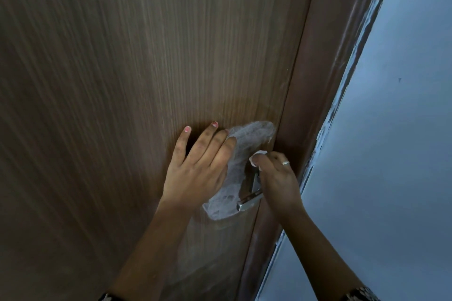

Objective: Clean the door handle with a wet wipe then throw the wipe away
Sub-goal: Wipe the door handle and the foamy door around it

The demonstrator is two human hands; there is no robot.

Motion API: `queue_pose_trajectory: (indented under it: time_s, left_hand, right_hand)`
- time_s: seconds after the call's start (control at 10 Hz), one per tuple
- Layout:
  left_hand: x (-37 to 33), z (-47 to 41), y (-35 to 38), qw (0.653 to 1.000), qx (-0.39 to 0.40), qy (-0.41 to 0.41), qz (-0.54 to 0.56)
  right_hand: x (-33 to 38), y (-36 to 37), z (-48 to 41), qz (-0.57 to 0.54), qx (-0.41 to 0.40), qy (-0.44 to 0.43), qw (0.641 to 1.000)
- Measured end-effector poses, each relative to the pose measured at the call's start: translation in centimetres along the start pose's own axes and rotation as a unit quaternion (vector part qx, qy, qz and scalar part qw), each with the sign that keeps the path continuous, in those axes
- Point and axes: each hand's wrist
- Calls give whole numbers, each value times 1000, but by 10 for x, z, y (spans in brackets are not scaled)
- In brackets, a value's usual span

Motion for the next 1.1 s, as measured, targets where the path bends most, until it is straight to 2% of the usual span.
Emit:
queue_pose_trajectory:
  time_s: [0.1, 0.2, 0.3, 0.4, 0.5, 0.7, 0.8, 0.9, 1.0, 1.1]
  left_hand:
    - [0, 0, 1, 1000, -6, -3, 2]
    - [0, 0, 0, 1000, -2, -1, 6]
    - [-1, 1, 1, 1000, -2, 3, 7]
    - [0, 0, 1, 1000, -2, 1, 7]
    - [-1, 1, 1, 1000, 0, 3, 10]
    - [-2, 2, 2, 1000, -2, 5, 5]
    - [-2, 3, 2, 1000, 0, 5, 5]
    - [-2, 4, 2, 1000, 5, 8, 1]
    - [-2, 4, 2, 1000, 8, 10, -2]
    - [-2, 4, 2, 1000, 8, 12, -2]
  right_hand:
    - [8, 3, -3, -49, -24, 62, 997]
    - [8, 2, -12, -115, -64, 184, 974]
    - [3, 1, -19, -97, -28, 224, 969]
    - [1, 5, -18, -36, 13, 220, 975]
    - [-5, 8, -11, -28, 62, 276, 959]
    - [-26, 7, -2, -124, 153, 306, 932]
    - [-30, 4, -4, -176, 202, 334, 904]
    - [-31, 10, 3, -165, 244, 343, 892]
    - [-33, 13, 8, -211, 237, 389, 865]
    - [-31, 13, 5, -280, 226, 451, 817]
Point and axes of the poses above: each hand's wrist, its own z-axis away from the middle knuckle, its own y-axis out of the palm, x = y × z, and after that the axes turned 6 degrees about y, right-handed
